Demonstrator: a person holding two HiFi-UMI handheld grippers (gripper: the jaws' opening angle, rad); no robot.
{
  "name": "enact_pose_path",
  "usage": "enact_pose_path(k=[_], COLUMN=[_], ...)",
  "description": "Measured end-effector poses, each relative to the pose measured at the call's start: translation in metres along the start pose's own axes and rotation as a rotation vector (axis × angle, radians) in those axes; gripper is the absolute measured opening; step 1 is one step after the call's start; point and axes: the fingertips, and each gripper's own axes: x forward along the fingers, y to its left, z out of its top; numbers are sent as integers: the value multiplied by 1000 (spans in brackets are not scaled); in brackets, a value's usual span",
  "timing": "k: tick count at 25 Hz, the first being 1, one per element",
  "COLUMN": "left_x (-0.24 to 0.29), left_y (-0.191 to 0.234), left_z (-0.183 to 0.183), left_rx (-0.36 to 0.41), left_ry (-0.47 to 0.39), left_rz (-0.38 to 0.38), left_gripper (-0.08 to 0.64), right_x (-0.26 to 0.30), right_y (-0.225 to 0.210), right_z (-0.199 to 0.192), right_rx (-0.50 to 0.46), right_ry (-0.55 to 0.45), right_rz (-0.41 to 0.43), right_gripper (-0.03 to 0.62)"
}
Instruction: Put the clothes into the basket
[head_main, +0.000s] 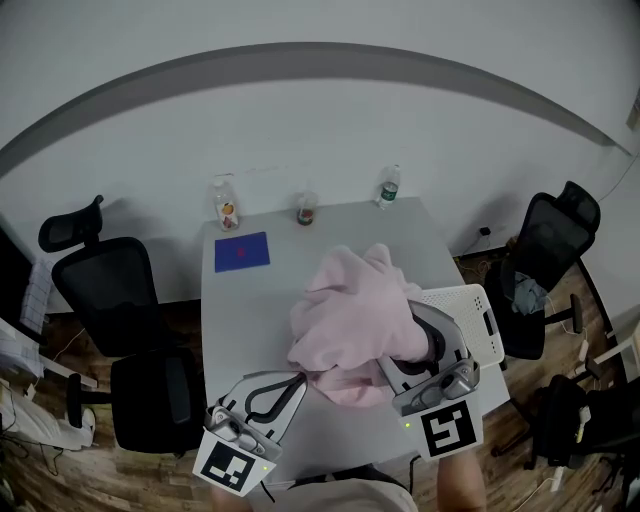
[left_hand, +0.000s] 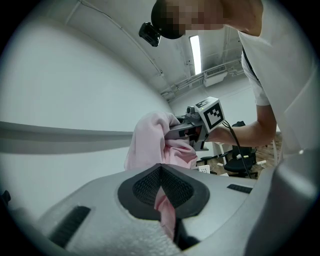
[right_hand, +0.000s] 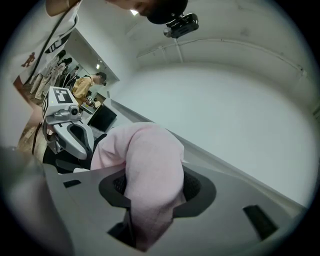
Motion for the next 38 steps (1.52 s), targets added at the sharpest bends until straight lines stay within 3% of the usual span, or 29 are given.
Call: enact_pose_path(k=[13, 25, 38], left_x=[64, 125, 192], left_y=[-24, -51, -78], left_z=[35, 61, 84], left_rx=[68, 119, 138], left_ry=[-61, -110, -172], left_rz=[-85, -169, -262], left_gripper=[6, 6, 6], right_x=[-46, -101, -159], right_y=[-100, -208, -284], right_z=[16, 20, 13], right_rx=[-114, -211, -289], right_ry=[-14, 40, 120], right_rz=[-158, -332, -455], right_gripper=[178, 178, 178])
